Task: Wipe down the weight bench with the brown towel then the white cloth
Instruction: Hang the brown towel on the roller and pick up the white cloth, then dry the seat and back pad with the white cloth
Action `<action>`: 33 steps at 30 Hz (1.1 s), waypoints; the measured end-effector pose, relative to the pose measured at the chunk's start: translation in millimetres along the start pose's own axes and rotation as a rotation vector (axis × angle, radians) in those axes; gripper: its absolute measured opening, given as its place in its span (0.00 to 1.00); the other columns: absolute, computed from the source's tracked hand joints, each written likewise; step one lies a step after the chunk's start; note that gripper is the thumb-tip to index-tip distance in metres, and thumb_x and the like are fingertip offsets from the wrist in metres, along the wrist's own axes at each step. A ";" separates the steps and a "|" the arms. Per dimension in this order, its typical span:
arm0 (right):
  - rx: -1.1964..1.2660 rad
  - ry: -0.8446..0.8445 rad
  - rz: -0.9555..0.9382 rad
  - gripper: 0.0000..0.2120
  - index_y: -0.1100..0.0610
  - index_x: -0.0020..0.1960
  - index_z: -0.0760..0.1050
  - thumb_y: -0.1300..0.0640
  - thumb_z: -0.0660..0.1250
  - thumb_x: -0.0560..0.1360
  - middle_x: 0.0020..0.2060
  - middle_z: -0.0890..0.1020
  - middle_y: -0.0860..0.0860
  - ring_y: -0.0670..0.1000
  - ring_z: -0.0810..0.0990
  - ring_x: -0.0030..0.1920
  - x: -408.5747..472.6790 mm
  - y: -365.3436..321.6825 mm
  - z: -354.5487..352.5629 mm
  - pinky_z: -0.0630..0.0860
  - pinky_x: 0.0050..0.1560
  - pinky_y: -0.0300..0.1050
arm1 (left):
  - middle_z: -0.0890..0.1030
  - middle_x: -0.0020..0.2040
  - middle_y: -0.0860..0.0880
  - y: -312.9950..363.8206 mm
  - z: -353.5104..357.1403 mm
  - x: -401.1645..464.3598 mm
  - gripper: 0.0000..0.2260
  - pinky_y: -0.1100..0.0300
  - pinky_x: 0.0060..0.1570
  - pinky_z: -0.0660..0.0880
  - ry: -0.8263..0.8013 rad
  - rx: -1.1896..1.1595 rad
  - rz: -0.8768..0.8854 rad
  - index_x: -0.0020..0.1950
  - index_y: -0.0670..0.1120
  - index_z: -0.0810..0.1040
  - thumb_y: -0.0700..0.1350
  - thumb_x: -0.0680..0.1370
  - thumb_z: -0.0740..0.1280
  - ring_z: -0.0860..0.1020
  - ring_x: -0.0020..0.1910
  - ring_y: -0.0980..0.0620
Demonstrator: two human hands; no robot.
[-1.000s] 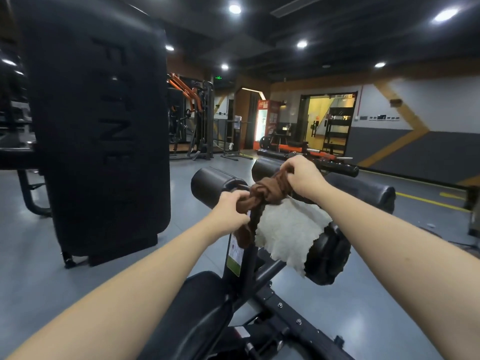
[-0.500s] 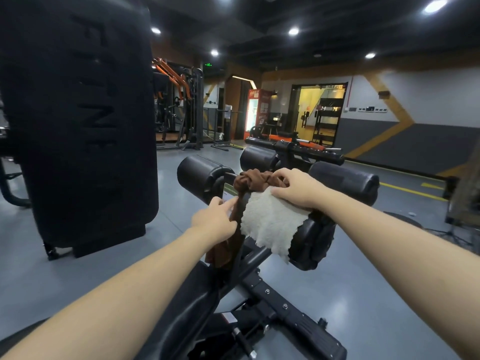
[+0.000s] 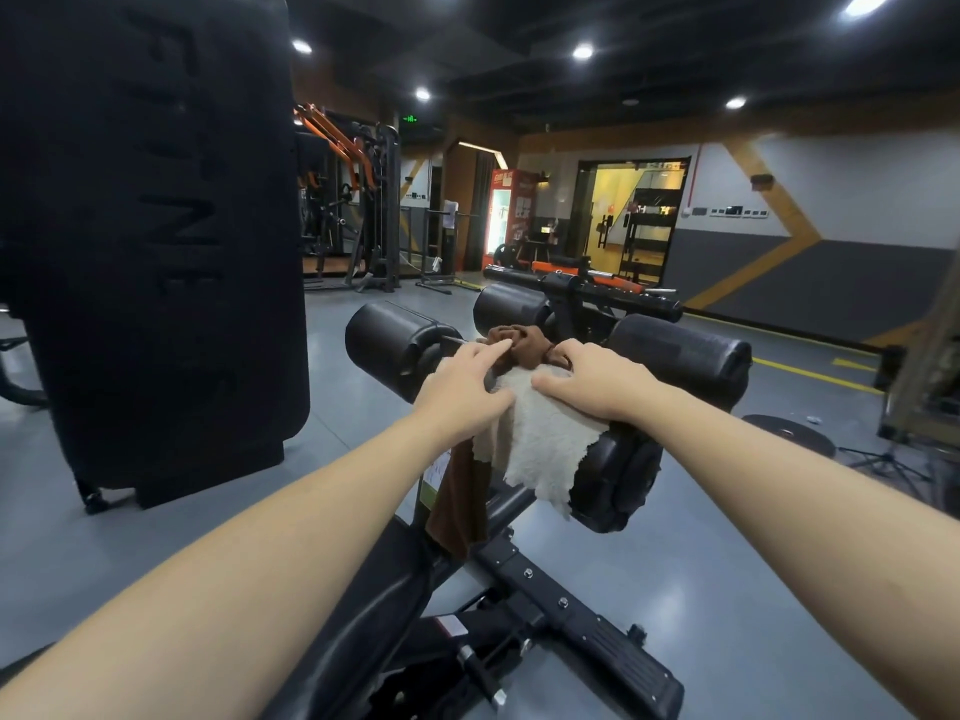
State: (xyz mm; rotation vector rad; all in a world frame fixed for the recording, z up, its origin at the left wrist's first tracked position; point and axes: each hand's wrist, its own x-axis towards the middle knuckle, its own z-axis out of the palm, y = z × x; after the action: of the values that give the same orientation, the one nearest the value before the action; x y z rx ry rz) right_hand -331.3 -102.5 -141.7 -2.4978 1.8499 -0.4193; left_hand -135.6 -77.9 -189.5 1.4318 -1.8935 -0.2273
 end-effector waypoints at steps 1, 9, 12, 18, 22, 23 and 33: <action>0.002 0.008 -0.002 0.34 0.52 0.74 0.66 0.31 0.61 0.76 0.63 0.77 0.51 0.53 0.78 0.57 -2.5 0.1 -0.1 0.79 0.57 0.54 | 0.66 0.74 0.51 -1.1 1.6 -4.6 0.30 0.52 0.65 0.70 0.021 0.022 -0.002 0.78 0.57 0.63 0.54 0.77 0.67 0.66 0.72 0.48; -0.055 0.109 -0.068 0.22 0.50 0.65 0.75 0.39 0.67 0.77 0.57 0.76 0.50 0.51 0.77 0.53 -33.5 -1.1 -9.1 0.80 0.55 0.51 | 0.67 0.60 0.51 9.7 17.3 -34.3 0.20 0.58 0.57 0.74 0.046 -0.113 -0.046 0.63 0.50 0.74 0.55 0.75 0.72 0.72 0.59 0.54; -0.005 0.169 -0.135 0.11 0.49 0.58 0.77 0.47 0.69 0.77 0.52 0.75 0.48 0.50 0.77 0.52 -51.2 -3.0 -12.8 0.80 0.54 0.50 | 0.73 0.54 0.49 23.6 22.9 -43.2 0.12 0.57 0.52 0.74 0.062 -0.172 -0.053 0.50 0.50 0.74 0.52 0.73 0.74 0.75 0.52 0.52; 0.181 0.209 -0.304 0.06 0.49 0.49 0.79 0.58 0.72 0.74 0.48 0.77 0.46 0.47 0.77 0.50 -88.5 -27.1 -20.6 0.80 0.53 0.50 | 0.82 0.51 0.51 35.8 6.1 -70.5 0.21 0.52 0.54 0.79 -0.026 -0.455 -0.135 0.54 0.51 0.77 0.61 0.68 0.76 0.80 0.52 0.52; 0.261 0.164 -0.405 0.07 0.48 0.49 0.79 0.57 0.74 0.74 0.47 0.77 0.44 0.45 0.76 0.49 -109.3 -55.9 -13.6 0.79 0.52 0.48 | 0.83 0.57 0.51 33.2 -28.9 -108.0 0.28 0.58 0.59 0.77 -0.157 -0.709 -0.150 0.63 0.51 0.76 0.60 0.68 0.78 0.81 0.57 0.56; 0.277 0.156 -0.433 0.07 0.48 0.49 0.79 0.56 0.74 0.74 0.46 0.77 0.44 0.44 0.76 0.48 -114.4 -64.2 -8.5 0.79 0.52 0.47 | 0.84 0.56 0.52 30.5 -38.2 -119.7 0.27 0.59 0.57 0.77 -0.180 -0.711 -0.144 0.62 0.51 0.77 0.61 0.68 0.77 0.81 0.56 0.56; 0.348 -0.078 -0.612 0.19 0.47 0.58 0.73 0.55 0.76 0.70 0.53 0.76 0.46 0.46 0.74 0.55 -165.3 -174.5 66.1 0.73 0.56 0.44 | 0.79 0.35 0.58 -46.3 -106.4 -246.8 0.07 0.68 0.37 0.69 -0.105 -0.580 -0.232 0.51 0.45 0.79 0.46 0.77 0.73 0.75 0.35 0.62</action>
State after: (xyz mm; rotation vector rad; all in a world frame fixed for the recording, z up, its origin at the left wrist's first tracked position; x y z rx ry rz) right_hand -197.6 95.8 -211.8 -2.7121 0.8522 -0.5727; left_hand -6.2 154.7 -249.1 1.2408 -1.5521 -0.8988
